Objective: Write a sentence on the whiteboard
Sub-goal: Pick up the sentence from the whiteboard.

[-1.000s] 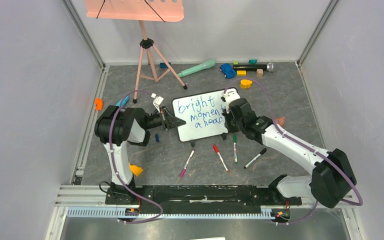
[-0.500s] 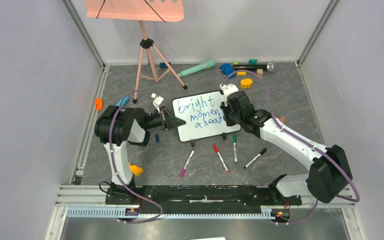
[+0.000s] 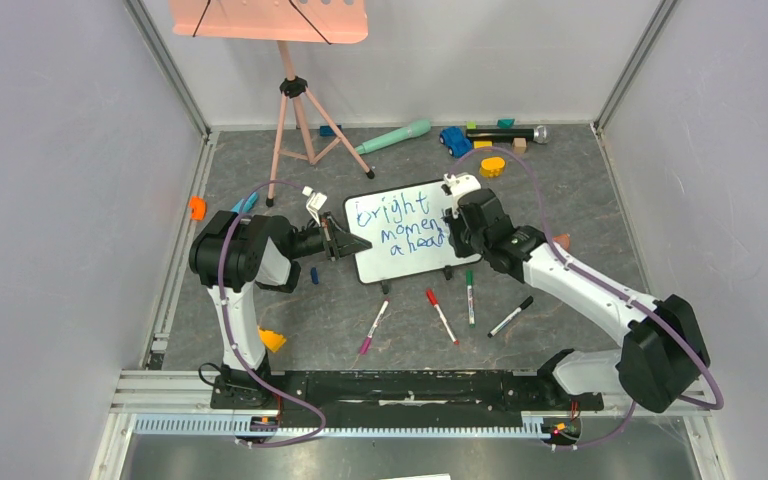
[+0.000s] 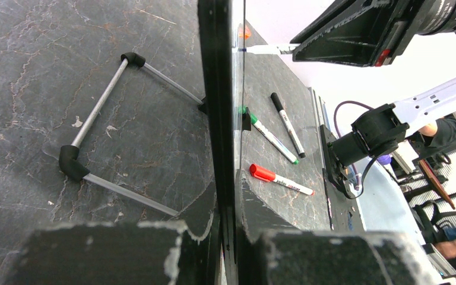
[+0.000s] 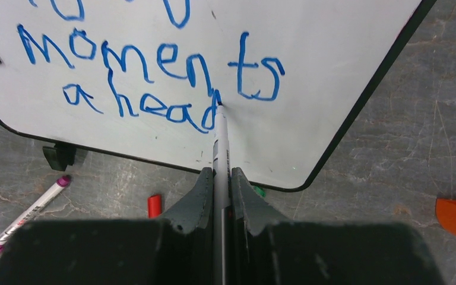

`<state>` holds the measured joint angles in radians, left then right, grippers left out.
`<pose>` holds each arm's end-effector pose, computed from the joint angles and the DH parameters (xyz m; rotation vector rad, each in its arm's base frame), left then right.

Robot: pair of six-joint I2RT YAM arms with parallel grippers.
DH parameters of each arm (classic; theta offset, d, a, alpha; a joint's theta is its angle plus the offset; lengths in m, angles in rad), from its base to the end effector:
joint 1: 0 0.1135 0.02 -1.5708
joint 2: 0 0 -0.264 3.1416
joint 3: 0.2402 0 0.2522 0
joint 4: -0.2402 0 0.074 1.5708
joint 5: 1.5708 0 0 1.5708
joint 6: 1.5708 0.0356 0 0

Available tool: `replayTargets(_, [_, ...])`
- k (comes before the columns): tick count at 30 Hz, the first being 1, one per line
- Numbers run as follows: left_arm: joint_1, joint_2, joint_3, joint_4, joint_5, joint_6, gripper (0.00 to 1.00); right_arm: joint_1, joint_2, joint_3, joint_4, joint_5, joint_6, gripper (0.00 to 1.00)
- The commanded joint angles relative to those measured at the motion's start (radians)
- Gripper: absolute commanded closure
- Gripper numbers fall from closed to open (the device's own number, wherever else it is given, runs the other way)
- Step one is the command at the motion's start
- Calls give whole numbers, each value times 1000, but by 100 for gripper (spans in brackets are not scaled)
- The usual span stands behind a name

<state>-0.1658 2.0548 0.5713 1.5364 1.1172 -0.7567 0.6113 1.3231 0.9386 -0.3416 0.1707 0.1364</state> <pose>0.3039 -0.0833 0.1131 0.5035 1.7045 -1.5271 0.2380 0.1594 0.2608 -0.4531 2.2464 0.1934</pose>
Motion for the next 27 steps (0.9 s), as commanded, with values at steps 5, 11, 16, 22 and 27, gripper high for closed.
replayTargets(5, [-3, 82, -13, 21, -91, 160, 98, -14, -34, -88, 26, 22, 15, 100])
replayTargets(11, [-3, 79, -15, 21, -90, 161, 98, -12, -41, -93, 16, 24, 15, 100])
replayTargets(16, [-3, 79, -15, 21, -91, 160, 98, -13, -66, -87, 6, 15, 17, 100])
replayTargets(22, [-3, 79, -15, 21, -91, 162, 98, -14, -131, -90, 29, -22, 18, 100])
replayTargets(27, [-4, 79, -16, 21, -91, 163, 98, -14, -146, -92, 19, -21, 12, 100])
